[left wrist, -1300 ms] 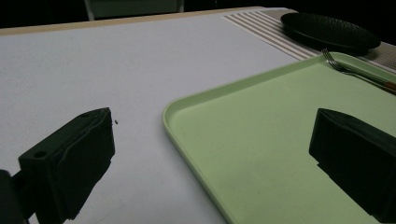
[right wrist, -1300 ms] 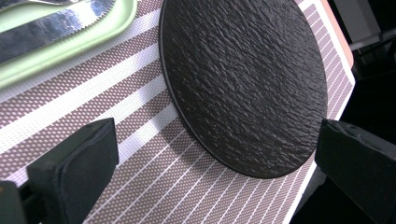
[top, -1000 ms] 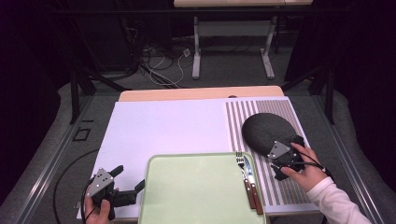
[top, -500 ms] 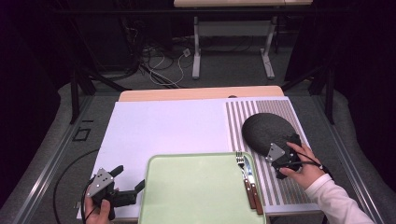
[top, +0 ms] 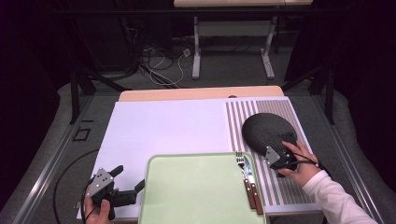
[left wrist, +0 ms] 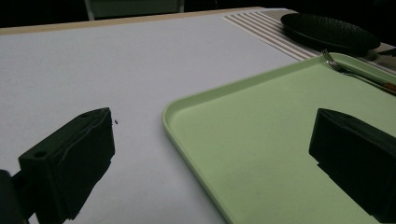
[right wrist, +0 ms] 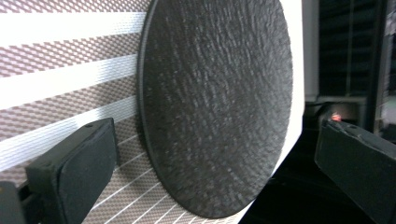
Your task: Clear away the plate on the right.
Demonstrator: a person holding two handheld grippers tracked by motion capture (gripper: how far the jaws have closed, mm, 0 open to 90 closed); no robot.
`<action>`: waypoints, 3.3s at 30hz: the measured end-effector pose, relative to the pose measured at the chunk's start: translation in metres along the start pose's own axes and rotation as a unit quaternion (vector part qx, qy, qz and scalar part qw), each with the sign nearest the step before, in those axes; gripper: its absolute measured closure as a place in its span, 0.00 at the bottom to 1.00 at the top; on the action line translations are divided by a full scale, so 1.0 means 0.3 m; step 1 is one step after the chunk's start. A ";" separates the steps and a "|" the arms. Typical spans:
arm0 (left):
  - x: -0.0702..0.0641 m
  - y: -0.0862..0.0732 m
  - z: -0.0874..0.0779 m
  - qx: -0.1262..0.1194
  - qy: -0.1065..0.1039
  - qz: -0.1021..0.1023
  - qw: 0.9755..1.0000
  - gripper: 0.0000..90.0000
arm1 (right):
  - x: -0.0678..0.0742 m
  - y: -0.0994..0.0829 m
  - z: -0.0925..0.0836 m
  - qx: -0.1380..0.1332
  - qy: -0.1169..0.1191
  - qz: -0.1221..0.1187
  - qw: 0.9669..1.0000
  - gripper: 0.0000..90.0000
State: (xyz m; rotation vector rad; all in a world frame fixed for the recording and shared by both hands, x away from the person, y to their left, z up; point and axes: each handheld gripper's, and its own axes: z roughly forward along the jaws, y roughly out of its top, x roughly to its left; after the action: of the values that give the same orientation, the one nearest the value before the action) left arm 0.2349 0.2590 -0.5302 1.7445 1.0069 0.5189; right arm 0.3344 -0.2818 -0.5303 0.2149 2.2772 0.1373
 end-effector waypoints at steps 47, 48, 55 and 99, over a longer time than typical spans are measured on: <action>0.002 -0.002 0.003 0.003 0.000 0.001 1.000 0.00 | -0.002 0.003 0.119 -0.012 -0.049 -0.076 0.996 0.00; 0.002 -0.002 0.003 0.003 0.000 0.001 1.000 0.00 | -0.003 0.004 0.121 -0.008 -0.049 -0.077 0.996 0.00; 0.002 -0.002 0.004 0.003 -0.002 0.001 1.000 0.00 | -0.009 0.007 0.125 -0.013 -0.043 -0.091 0.995 0.00; 0.000 -0.001 0.010 0.003 0.000 -0.003 1.000 0.00 | -0.012 -0.012 0.099 -0.049 -0.082 -0.125 0.987 0.02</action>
State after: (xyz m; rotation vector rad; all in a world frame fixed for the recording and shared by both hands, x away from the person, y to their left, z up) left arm 0.2369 0.2576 -0.5318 1.7467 1.0139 0.5130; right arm 0.3588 -0.2851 -0.5479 -0.1087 2.1057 0.0969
